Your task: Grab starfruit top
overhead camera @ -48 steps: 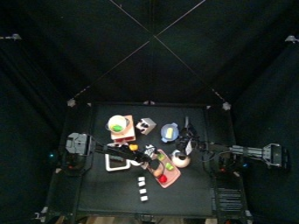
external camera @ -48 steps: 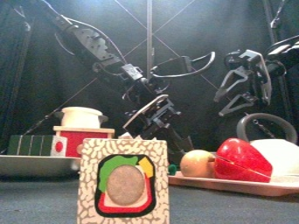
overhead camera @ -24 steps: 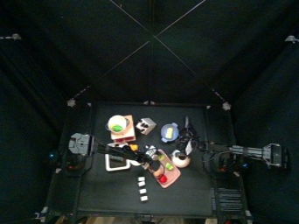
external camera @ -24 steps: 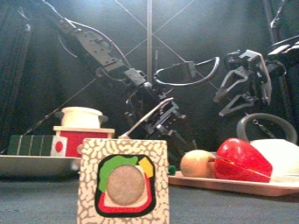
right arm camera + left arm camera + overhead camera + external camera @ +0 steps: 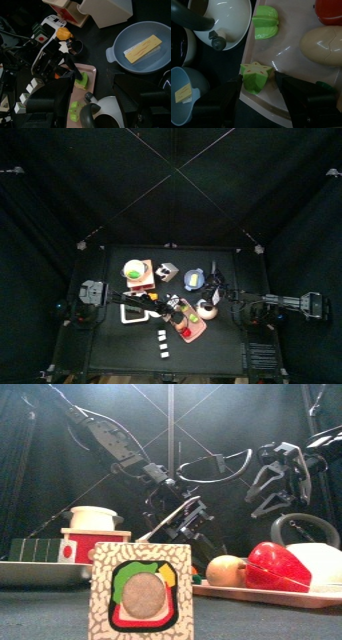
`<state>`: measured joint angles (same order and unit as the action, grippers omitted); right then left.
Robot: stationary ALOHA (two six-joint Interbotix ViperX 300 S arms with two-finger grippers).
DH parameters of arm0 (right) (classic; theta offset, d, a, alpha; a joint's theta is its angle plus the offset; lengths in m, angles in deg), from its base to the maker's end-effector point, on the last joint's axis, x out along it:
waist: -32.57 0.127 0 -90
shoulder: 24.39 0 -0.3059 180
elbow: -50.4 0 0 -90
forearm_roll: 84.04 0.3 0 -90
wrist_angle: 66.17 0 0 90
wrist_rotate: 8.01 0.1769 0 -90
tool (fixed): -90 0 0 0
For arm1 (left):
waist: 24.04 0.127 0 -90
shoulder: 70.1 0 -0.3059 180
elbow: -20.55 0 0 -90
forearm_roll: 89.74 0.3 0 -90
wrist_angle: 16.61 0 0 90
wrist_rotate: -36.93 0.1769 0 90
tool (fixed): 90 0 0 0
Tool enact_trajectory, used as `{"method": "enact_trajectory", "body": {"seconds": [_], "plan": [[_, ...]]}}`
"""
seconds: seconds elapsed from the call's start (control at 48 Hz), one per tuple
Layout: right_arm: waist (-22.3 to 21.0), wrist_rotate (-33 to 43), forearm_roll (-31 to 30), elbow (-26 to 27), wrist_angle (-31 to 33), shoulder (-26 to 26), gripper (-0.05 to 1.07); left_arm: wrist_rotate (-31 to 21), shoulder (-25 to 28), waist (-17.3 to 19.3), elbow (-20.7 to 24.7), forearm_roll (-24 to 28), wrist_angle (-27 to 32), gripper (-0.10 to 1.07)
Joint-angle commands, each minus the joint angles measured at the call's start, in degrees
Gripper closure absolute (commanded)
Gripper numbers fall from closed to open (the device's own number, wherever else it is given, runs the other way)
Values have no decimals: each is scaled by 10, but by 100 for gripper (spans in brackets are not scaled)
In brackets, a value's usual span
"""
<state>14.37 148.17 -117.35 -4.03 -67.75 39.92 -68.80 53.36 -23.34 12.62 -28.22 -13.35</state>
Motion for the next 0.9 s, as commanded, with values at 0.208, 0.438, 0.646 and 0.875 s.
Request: {"method": "enact_trajectory", "body": {"seconds": [0.208,0.438,0.646,0.875], "plan": [[-2,-1,-1,5,-3,1,15,0,-4,9,19,5,-3,9],[-2,-1,-1,5,-3,1,15,0,5,9,23,5,-6,9],[-2,-1,-1,5,-3,3,15,0,5,9,23,5,-6,9],[-2,-1,-1,5,-3,3,15,0,6,9,23,10,-6,12]]}}
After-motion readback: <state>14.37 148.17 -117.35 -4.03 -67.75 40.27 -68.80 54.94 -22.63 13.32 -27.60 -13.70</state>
